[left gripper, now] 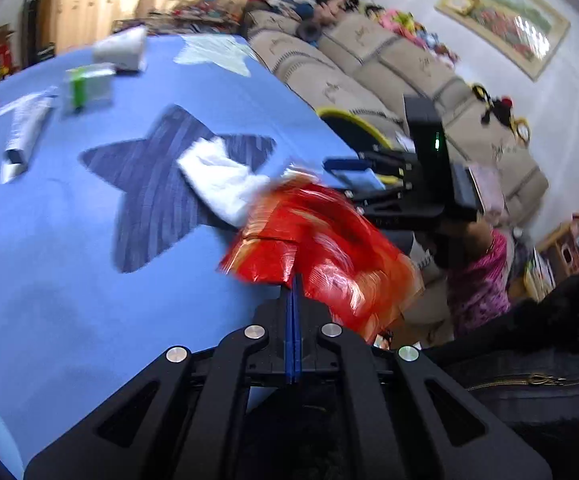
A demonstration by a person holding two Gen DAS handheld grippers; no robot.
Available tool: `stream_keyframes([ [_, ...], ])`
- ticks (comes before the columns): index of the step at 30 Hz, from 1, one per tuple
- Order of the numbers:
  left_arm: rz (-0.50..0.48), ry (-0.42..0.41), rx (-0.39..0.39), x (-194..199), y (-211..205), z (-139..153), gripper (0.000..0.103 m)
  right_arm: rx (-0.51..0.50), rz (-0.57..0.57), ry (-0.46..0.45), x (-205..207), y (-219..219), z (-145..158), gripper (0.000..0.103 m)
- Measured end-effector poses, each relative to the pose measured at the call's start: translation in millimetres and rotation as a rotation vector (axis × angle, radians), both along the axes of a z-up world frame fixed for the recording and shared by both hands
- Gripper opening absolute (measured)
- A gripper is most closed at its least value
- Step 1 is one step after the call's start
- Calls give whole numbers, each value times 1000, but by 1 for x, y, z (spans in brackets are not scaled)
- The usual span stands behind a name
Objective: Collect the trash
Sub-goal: 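Lower the red bag over the bin and open the left tool, then grasp the white tissue on the tablecloth with the right tool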
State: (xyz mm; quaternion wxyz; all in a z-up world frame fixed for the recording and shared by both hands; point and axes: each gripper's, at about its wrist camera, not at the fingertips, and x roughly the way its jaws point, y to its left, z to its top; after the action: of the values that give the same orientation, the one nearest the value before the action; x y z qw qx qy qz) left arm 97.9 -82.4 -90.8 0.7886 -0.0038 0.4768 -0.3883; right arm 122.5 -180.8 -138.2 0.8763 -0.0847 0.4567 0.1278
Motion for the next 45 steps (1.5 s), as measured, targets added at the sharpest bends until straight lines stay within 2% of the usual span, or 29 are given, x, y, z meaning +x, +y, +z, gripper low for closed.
stream_keyframes([
  [3, 55, -40, -19, -6, 23, 19, 1, 0, -2, -2, 0, 0, -1, 58],
  [6, 85, -99, 2, -8, 32, 39, 1, -1, -6, 1, 1, 0, 0, 59],
  [9, 74, -143, 16, 0, 27, 54, 1, -4, -31, -8, -1, -4, 5, 58],
  [12, 15, -170, 36, 18, 1, 63, 1, 40, -69, -39, -12, -23, 20, 58],
  [15, -69, -195, 31, 41, -39, 72, 1, 80, -146, -78, -29, -55, 37, 58],
  [18, -155, -212, 10, 66, -85, 79, 1, 130, -285, -114, -55, -105, 50, 58],
  [23, -271, -187, -29, 111, -179, 76, 1, 162, -484, -136, -96, -169, 52, 58],
  [27, -333, -147, -22, 139, -258, 55, 1, 178, -592, -130, -119, -202, 44, 59],
  [33, -347, -88, 76, 173, -357, 0, 1, 199, -650, -121, -127, -228, 33, 59],
  [35, -337, -89, 113, 180, -378, -13, 10, 206, -659, -119, -127, -233, 30, 59],
  [37, -307, -118, 170, 186, -395, -23, 56, 214, -671, -114, -127, -236, 26, 59],
  [41, -268, -166, 190, 182, -404, -23, 67, 220, -679, -103, -125, -239, 22, 59],
  [42, -263, -172, 187, 179, -402, -21, 77, 222, -677, -102, -125, -238, 22, 60],
  [43, -258, -182, 184, 175, -399, -17, 82, 222, -674, -102, -125, -238, 22, 60],
  [45, -231, -235, 195, 161, -385, -4, 82, 219, -670, -103, -124, -234, 23, 60],
])
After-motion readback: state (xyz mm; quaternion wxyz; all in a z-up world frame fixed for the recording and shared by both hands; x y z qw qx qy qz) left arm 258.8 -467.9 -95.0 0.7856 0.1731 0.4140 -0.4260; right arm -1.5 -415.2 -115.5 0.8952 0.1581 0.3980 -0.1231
